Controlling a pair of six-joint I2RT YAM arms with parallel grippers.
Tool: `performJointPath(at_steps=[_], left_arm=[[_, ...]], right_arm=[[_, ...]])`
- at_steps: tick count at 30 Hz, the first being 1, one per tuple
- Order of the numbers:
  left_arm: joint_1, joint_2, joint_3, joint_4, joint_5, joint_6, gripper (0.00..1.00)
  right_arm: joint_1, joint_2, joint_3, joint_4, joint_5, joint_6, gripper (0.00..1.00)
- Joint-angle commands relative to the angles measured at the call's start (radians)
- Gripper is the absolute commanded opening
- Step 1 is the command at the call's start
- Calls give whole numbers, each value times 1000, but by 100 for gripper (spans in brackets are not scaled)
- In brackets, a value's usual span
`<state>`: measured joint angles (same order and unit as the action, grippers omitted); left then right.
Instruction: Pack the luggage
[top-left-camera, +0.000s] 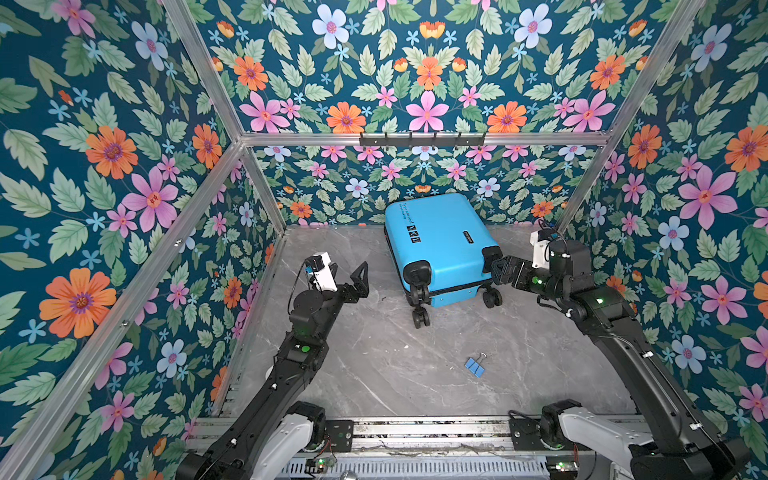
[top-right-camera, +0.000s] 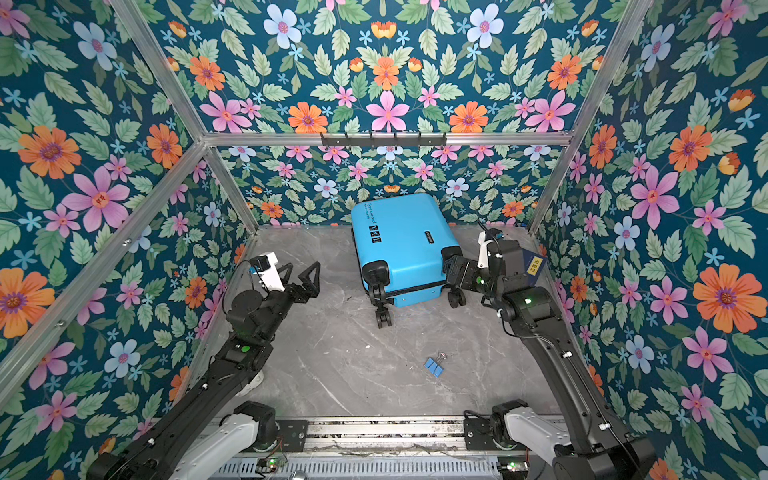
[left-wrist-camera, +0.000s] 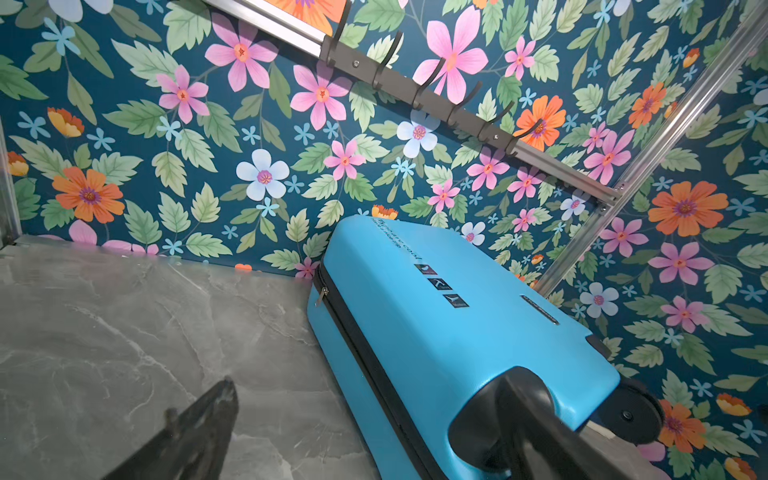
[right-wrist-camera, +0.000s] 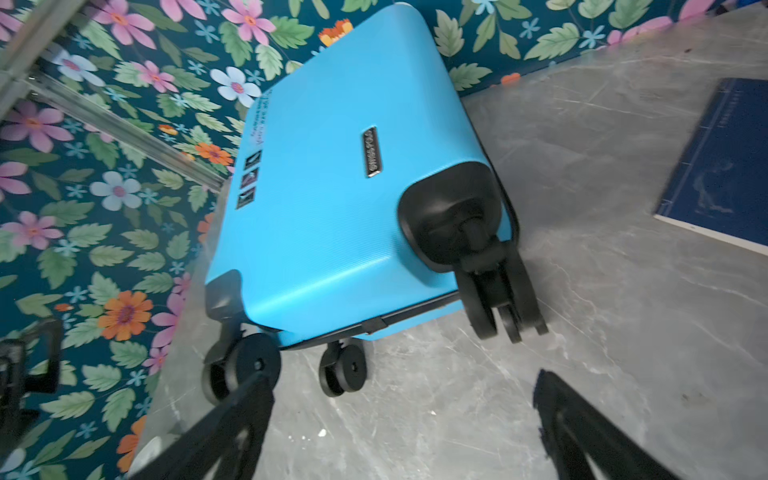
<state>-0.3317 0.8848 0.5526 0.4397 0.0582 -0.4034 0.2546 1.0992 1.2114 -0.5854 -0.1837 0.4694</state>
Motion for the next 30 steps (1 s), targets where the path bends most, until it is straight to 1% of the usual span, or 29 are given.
performJointPath(at_steps=[1,2,5,7,9,10,12,14,16,19,22,24,26,30], left_arm=[[1,27,47,-51,-16,-43,100],[0,39,69,-93,-15,-42,100],[1,68,66,-107,7,-73,97],[0,80,24,-78,52,-92,93],[-1,92,-59,-7,134,-80,88],[0,98,-110,37,153,-92,85],[-1,108,-220,139,143,-142,83],[-1,113,-301,199,126,-176,82],[-3,111,-346,221,112,-196,81],[-2,94,-371,207,105,-198,81],[-3,69,-378,183,96,-187,81],[-2,60,-384,176,92,-180,81],[-2,55,-383,164,90,-177,81],[-4,60,-390,162,97,-177,81]], right_arm=[[28,36,26,11,-167,40,99],[64,53,45,-11,-134,55,99],[215,136,129,-90,-27,69,79],[315,215,196,-152,29,74,74],[404,295,262,-216,88,77,73],[445,334,293,-243,113,79,74],[509,405,341,-288,164,89,78],[560,468,378,-303,188,99,82],[592,527,416,-320,215,104,84],[619,627,479,-358,265,114,84],[625,690,524,-360,272,120,84],[627,730,557,-373,288,124,82],[627,766,587,-389,315,129,78],[627,813,628,-397,347,126,74]])
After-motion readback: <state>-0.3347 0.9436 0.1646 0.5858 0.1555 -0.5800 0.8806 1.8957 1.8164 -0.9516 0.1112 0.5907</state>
